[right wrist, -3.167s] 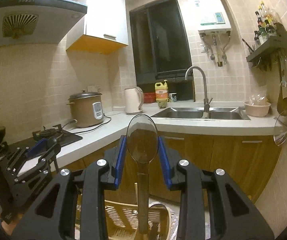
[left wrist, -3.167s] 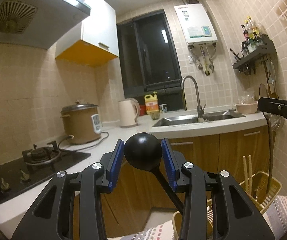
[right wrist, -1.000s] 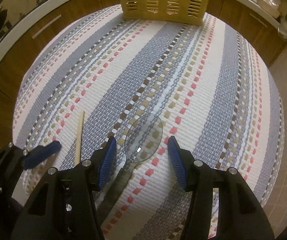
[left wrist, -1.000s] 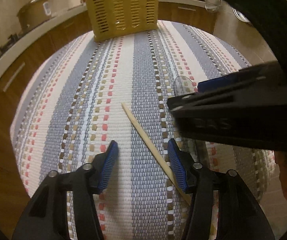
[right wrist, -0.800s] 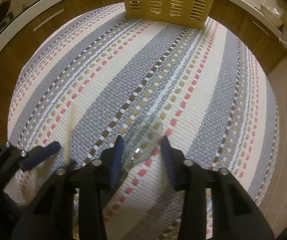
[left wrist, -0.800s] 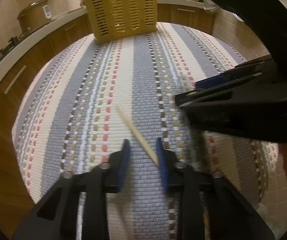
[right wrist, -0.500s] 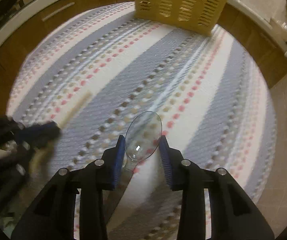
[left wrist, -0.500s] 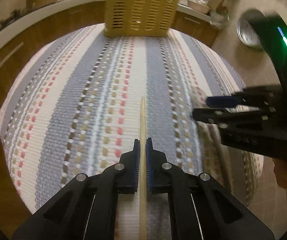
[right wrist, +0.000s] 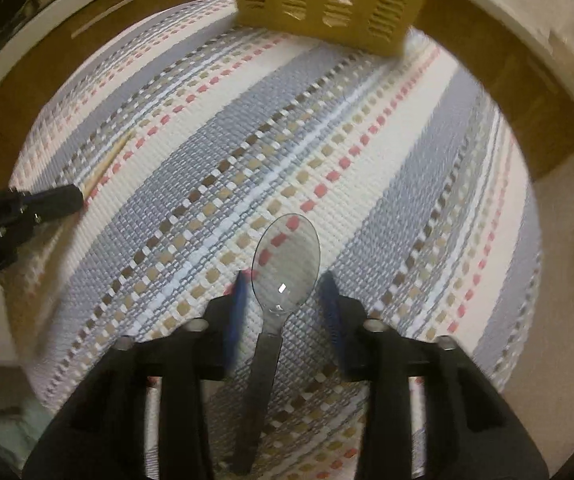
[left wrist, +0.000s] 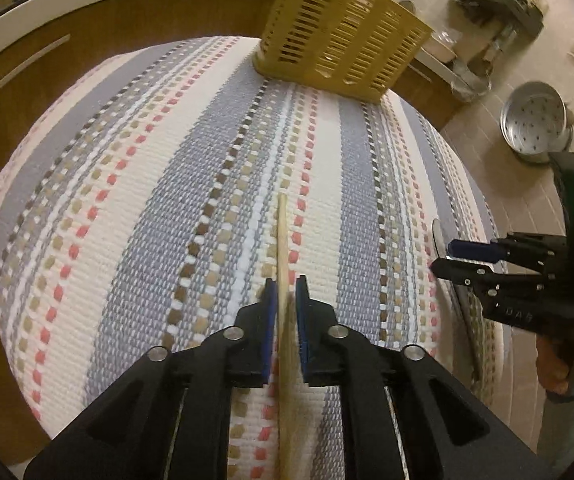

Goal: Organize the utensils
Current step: 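Lift the chopstick with the left tool while the right tool lifts the clear spoon toward the holder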

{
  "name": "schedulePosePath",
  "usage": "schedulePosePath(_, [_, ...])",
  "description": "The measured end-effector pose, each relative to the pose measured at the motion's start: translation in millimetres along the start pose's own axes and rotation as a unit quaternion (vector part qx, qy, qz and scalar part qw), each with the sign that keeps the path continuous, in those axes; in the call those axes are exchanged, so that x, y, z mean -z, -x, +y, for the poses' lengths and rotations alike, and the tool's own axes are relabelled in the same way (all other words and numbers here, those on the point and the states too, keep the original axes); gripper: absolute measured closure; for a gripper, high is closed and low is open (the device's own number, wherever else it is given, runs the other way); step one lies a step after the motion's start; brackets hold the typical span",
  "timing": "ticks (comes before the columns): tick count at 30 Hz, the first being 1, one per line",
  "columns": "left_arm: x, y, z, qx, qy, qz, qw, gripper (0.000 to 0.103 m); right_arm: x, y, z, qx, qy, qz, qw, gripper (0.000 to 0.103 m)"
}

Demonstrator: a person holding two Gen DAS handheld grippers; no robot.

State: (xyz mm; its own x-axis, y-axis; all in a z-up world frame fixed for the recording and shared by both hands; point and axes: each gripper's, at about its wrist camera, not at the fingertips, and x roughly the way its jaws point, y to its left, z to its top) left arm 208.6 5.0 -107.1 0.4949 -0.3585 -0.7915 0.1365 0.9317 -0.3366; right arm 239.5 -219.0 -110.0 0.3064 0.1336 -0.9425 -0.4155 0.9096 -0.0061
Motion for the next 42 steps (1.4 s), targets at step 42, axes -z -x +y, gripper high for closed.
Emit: schedulePosePath(42, [-97.9, 76.3, -70.6, 0.06, -0.094, -0.253, 0.9611, 0.1, -31.8, 101.9, -20.1, -0.101, -0.074, -0.263, 0.957, 0.074])
